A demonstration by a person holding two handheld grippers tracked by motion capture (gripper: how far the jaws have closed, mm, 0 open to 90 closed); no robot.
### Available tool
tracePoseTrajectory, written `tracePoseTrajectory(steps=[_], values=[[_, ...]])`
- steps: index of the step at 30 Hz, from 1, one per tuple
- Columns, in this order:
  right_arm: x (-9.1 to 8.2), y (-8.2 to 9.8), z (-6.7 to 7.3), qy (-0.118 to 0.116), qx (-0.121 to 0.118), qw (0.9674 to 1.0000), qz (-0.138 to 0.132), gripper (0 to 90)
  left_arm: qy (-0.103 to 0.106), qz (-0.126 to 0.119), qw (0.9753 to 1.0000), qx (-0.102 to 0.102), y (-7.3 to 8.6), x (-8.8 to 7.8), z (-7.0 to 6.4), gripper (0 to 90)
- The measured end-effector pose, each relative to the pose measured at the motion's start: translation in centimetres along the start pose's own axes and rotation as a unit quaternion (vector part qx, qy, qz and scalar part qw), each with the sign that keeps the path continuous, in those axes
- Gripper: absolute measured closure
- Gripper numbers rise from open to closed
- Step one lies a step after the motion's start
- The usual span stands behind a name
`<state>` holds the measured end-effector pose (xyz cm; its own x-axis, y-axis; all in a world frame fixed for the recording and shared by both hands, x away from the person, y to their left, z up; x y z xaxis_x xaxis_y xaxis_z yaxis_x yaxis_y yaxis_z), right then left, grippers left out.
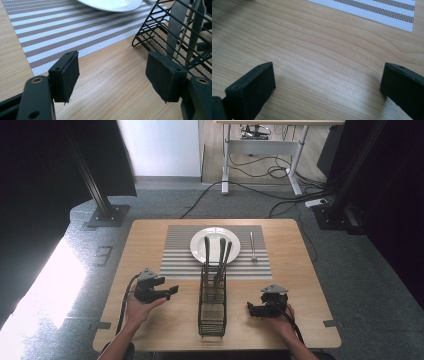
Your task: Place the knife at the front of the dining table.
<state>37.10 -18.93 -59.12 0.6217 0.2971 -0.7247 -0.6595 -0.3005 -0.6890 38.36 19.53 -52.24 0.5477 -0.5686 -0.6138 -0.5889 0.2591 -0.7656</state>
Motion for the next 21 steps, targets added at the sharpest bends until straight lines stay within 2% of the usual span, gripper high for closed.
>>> tracePoseTrajectory(steps=[7, 15, 21], values=[[0.0, 0.0, 0.0, 0.000, -0.001, 1.0000, 0.000, 0.0, 0.015, -0.027, 0.9995, -0.008, -1.2, -0.7, -0.5, 30.2], [0.0, 0.0, 0.0, -0.001, -0.001, 1.0000, 0.000, 0.0, 0.031, -0.068, 0.9972, 0.002, -4.5, -1.6, -1.7, 33.5], [0.0, 0.0, 0.0, -0.001, -0.001, 1.0000, 0.000, 0.0, 0.043, -0.079, 0.9959, 0.002, -5.9, -2.0, -1.8, 34.7]])
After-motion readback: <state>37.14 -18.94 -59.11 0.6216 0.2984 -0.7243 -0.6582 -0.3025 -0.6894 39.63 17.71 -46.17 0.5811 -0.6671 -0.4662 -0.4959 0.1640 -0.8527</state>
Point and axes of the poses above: each handheld gripper's, and its own axes: x roughly forward along the jaws, y roughly out of its underside, z roughly to its left, the point moved 5 cm from there along x, roughly forward along the jaws, and after that the axes turned 2 degrees about z, right-handed, at the moved point
